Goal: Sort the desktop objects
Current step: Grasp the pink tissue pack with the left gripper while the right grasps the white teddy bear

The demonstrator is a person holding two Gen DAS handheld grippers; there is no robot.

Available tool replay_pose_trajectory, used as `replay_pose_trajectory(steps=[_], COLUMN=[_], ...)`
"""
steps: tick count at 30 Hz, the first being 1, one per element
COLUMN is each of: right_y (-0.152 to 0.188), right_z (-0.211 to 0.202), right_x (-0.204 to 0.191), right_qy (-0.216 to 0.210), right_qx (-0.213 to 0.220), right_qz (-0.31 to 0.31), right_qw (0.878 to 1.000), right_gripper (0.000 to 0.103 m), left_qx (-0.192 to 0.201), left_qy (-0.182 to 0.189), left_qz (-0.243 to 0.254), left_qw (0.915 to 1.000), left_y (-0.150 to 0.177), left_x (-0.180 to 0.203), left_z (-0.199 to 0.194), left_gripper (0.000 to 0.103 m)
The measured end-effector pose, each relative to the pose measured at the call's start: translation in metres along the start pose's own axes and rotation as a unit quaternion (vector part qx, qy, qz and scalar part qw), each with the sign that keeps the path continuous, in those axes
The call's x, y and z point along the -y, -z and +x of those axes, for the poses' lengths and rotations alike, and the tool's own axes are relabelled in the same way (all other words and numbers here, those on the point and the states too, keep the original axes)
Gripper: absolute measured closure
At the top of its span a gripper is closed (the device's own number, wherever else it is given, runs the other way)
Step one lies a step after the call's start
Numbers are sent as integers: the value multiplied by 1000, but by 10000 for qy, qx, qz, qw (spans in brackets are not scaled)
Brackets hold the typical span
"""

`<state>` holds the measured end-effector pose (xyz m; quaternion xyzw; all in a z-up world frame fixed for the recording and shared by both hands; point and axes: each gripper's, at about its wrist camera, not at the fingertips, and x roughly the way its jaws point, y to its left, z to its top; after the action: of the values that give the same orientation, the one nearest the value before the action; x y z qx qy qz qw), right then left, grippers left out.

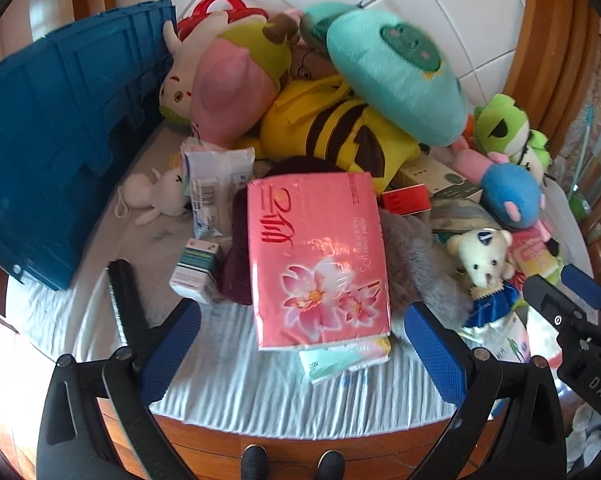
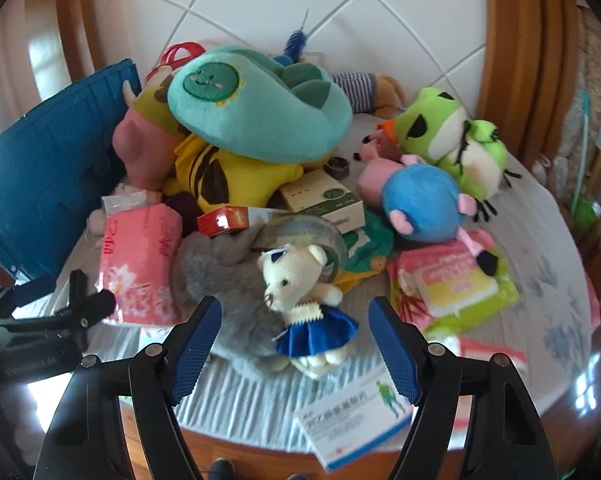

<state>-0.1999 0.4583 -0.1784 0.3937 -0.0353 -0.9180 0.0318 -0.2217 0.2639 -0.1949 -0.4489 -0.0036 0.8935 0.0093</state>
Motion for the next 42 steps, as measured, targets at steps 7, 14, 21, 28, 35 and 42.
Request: replay_pose_trajectory(steps=[7,14,21,28,35,42], right_y=[-5,-7,-9,-10,-9,-33], right_z=[42,72,86,96,98,66], right_x=[15,19,21,29,28,25], right_qy=[-225,-329,-384,-334,-376,-513], right_qx=[-84,-136,-167,-206,-189,256], right_qz=[-182,-213,-207,-125,-80,-37], right_qw=[9995,9991,9989,9992,9991,9983], right_gripper=[26,18,43,45,45,61], left_qx=[28,101,139,159,251,766], left_qy=[-219,-71,40,65,79,85], left_qz=[-81,-98,33,136,179,232], left_qw=[9997,9999,9999,9998,9995,9968], left_y=[-1,-5,-9,-11,-13,-33], left_x=[7,13,20,23,22,21], left_z=[35,55,61,62,56,14], left_gripper=[0,0,7,11,20,25])
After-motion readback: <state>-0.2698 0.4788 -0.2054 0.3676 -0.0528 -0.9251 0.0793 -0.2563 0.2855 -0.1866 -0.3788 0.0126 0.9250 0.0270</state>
